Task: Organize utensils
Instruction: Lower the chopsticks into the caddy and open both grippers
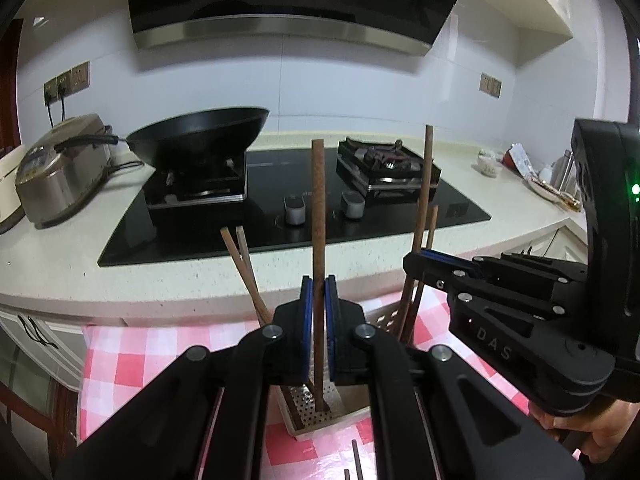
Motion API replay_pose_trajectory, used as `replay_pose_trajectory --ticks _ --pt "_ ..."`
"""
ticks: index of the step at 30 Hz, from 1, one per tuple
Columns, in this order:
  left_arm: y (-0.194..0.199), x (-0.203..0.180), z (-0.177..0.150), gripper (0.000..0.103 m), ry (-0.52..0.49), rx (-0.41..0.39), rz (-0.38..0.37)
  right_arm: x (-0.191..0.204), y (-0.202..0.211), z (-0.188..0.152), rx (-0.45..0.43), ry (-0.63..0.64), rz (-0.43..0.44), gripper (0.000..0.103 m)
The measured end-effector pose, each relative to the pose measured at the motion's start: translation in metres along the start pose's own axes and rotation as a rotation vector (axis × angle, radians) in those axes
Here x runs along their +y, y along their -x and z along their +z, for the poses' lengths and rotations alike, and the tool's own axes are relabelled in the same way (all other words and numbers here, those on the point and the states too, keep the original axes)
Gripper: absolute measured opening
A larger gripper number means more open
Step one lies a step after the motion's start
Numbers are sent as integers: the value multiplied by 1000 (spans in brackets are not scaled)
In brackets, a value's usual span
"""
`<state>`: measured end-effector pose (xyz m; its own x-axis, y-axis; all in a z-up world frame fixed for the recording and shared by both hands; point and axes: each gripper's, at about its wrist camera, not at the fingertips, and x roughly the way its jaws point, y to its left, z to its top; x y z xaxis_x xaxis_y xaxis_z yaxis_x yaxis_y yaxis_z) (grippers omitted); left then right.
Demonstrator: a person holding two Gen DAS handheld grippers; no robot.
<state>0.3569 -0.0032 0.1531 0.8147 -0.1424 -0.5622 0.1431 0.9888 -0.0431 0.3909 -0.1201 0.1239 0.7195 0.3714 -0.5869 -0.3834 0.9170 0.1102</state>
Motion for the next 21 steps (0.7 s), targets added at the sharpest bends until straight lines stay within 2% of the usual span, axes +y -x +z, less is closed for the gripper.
replay_pose_trajectory --ticks 5,7,12,13,16,18,21 --pt "-17 0 -11 9 -1 61 10 1 -13 -7 39 12 -8 8" --pt "-20 1 -14 24 1 70 11 2 -15 -8 49 15 -10 8" --pt "-15 1 -16 27 -8 62 23 -2 -9 -6 32 7 -15 10" --pt "-13 1 -17 30 -10 57 27 -3 -5 -5 22 5 -17 11" --pt "1 0 -20 35 -18 34 45 -6 10 -6 -14 3 -28 24" --pt "13 -1 -25 35 -19 17 67 -7 23 -9 -39 2 -38 47" --pt "28 -4 -33 35 -16 0 87 -12 42 -15 -72 -15 -49 52"
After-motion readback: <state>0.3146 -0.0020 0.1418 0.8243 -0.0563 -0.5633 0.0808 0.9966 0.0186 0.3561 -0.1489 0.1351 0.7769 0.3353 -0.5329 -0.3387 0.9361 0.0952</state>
